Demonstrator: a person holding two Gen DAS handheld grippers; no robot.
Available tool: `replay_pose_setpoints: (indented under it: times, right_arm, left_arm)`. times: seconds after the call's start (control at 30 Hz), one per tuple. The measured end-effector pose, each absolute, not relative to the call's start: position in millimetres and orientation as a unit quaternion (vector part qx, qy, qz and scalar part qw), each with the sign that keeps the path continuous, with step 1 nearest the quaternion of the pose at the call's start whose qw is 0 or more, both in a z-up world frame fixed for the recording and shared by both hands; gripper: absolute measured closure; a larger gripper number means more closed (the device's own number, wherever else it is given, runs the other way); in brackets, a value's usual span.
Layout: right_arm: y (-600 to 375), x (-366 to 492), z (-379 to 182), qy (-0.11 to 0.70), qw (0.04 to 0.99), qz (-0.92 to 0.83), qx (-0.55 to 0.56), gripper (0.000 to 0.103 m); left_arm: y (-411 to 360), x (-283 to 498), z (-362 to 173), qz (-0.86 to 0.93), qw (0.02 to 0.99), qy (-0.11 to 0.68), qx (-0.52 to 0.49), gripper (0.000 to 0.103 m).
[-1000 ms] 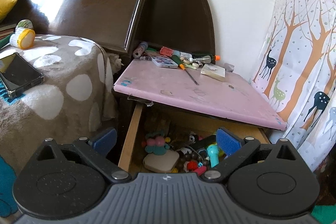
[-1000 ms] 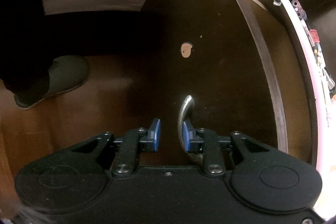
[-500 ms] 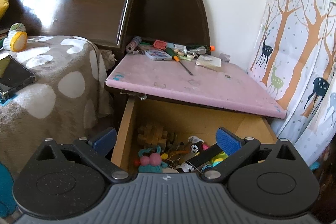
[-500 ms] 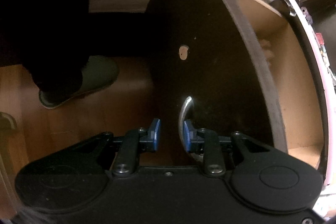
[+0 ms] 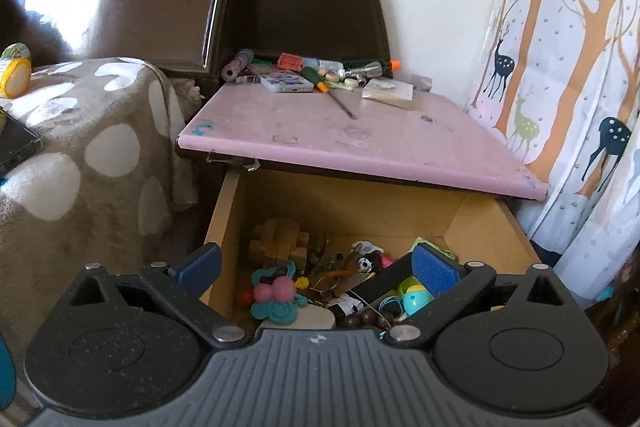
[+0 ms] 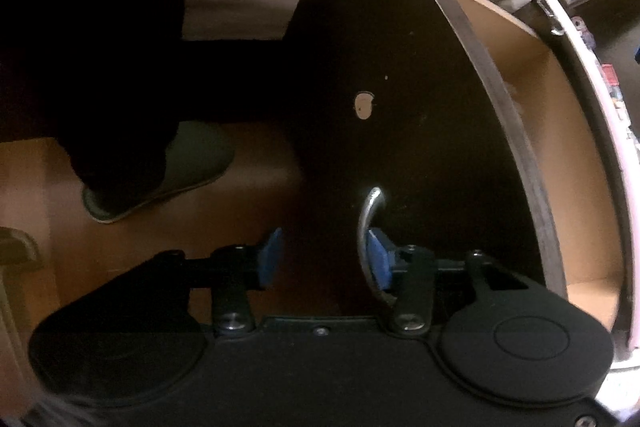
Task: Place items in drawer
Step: 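Pull the drawer open with the right gripper holding the handle, then grasp the white instruction leaflet on the nightstand with the left gripper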
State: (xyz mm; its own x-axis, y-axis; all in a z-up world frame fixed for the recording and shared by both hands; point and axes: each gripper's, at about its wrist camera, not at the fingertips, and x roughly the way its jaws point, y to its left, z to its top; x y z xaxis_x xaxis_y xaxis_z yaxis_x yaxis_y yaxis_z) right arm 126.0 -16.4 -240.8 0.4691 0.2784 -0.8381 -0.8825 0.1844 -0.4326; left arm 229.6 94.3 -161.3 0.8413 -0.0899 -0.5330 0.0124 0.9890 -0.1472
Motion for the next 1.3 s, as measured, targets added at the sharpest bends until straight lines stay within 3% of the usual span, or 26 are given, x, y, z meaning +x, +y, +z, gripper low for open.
replay_pose_setpoints:
  times: [0.1,0.2,0.5,0.8,1.3]
  right_arm:
    - [-8.8,118.9,-253.3,0.306,0.689,0.421,-0.505,0.032]
    - [-3.0,113.3,-259.3,0.310,0.682,0.417,-0.514,0.020]
    - [1.7,107.5,-259.7,0.317,0.676,0.412,-0.523,0.019]
    - [-4.0,101.7,-261.0,0.312,0.670,0.427,-0.521,0.009]
    - [-6.5,100.6,-266.1,0.304,0.666,0.437,-0.523,0.004]
  left_arm:
    - [85.6,241.3,-154.4,-0.031,0.956,0.286,-0.060,0.001]
    - [76.9,253.0,-147.5,-0.035,0.955,0.291,-0.052,0.001]
    - [48.8,295.4,-127.2,-0.051,0.951,0.303,-0.029,0.006]
    - [8.5,400.6,-108.3,-0.073,0.952,0.296,0.012,0.007]
    - [-34.1,564.6,-127.2,-0.101,0.939,0.317,0.082,0.007]
